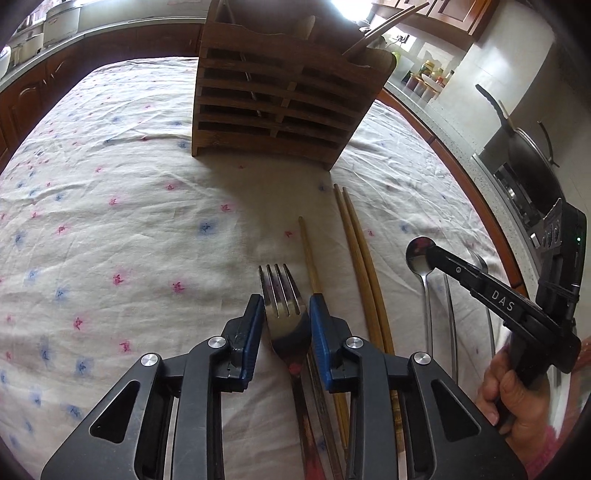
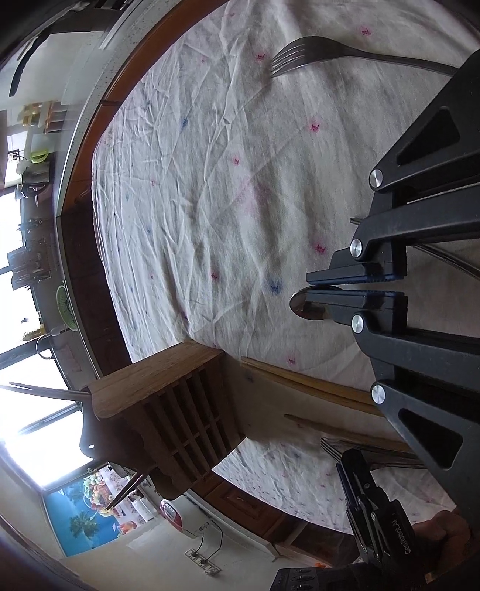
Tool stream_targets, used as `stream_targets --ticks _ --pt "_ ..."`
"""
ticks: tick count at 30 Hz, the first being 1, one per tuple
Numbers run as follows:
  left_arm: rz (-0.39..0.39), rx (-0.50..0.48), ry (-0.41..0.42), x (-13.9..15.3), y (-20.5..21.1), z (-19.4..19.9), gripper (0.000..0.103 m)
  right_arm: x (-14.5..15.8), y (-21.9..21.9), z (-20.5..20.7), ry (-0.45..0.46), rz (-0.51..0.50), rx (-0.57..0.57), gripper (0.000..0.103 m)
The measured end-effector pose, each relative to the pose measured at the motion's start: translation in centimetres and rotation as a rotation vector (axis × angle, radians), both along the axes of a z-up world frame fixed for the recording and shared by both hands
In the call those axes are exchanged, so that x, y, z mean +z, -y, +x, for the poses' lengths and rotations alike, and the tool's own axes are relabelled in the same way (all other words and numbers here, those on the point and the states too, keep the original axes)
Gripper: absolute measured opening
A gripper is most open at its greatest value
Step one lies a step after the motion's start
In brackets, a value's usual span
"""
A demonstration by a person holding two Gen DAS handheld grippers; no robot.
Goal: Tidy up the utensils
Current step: 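Lift the held fork and spoon off the cloth with both tools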
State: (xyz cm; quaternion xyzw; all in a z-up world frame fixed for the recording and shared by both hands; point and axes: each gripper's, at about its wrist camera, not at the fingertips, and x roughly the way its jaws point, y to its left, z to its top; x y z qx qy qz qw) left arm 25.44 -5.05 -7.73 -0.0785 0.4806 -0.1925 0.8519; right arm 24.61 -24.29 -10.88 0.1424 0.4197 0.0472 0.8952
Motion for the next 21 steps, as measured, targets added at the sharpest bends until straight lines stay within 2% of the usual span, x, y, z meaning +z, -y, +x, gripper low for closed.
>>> stream_targets --ticks 10,21 --pt "-0.035 0.019 0.059 2.9 -1.4 -1.8 0.023 2.9 -0.5 -2.0 0.071 0.017 0.022 0.002" --pt "-0.074 0.047 0.158 7.4 -3.5 -5.8 0.021 7.3 -1.0 -4.8 0.186 -0.002 0.041 0.002"
